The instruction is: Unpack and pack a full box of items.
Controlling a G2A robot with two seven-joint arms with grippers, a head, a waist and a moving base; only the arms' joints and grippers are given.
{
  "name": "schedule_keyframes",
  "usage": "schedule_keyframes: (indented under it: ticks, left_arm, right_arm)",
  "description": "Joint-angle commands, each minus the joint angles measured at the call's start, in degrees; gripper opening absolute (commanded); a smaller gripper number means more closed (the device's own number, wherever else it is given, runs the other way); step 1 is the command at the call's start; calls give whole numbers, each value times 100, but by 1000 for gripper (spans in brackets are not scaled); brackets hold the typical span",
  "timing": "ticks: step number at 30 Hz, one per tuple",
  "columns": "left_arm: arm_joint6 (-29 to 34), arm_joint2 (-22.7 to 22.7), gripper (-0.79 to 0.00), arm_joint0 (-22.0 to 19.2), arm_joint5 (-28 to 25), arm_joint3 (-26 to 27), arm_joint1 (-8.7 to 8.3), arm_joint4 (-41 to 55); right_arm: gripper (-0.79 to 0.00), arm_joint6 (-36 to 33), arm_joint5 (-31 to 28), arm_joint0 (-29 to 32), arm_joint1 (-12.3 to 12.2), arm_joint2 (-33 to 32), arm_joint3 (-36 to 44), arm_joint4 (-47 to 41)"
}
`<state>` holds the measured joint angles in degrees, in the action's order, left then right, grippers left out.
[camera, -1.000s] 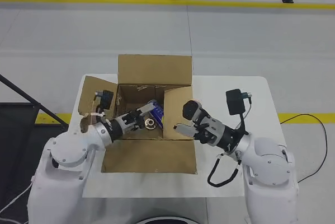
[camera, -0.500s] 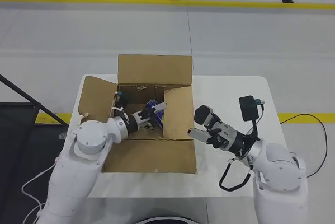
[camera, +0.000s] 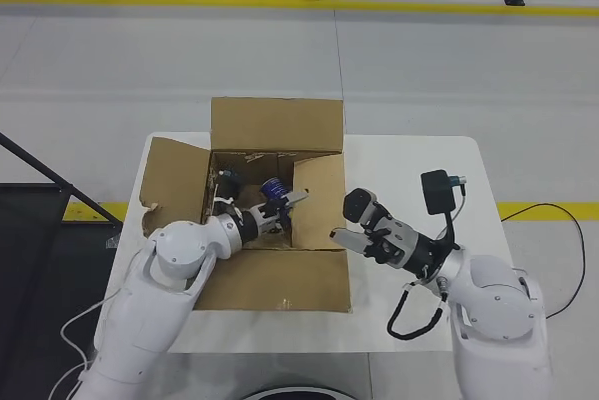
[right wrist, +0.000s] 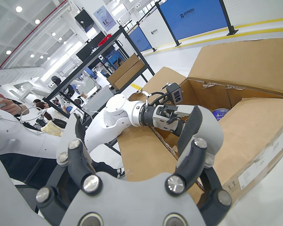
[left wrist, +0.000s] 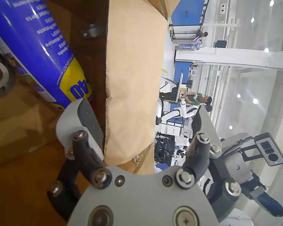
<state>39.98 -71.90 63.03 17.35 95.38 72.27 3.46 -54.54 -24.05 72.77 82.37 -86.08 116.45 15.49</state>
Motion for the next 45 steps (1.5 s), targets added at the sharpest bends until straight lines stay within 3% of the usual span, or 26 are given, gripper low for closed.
schedule_keyframes:
  ticks: [1,10,22,31,45]
  left_arm:
    - [-9,62,0,-22,-59,-58,5,23]
    - [-47,132,0,-41,-279,-176,3,153]
    - [-52,66,0,-59,-401,303,-38,188]
    - [-90,257,0,-430,-234,460,-11,247]
    - [-661,1090,0,-1239,-298,-62,228,770]
  right_arm:
    - [0,21,18,-1,-24,13,6,1]
    - [0,128,44,-17,-128,104,-6,-12]
    - [0,294,99,-109,-249,255,-34,-7]
    - [0,393,115,-126,-349,196,44,-28]
    - [0,458,87,231,-549,-482,482,-144]
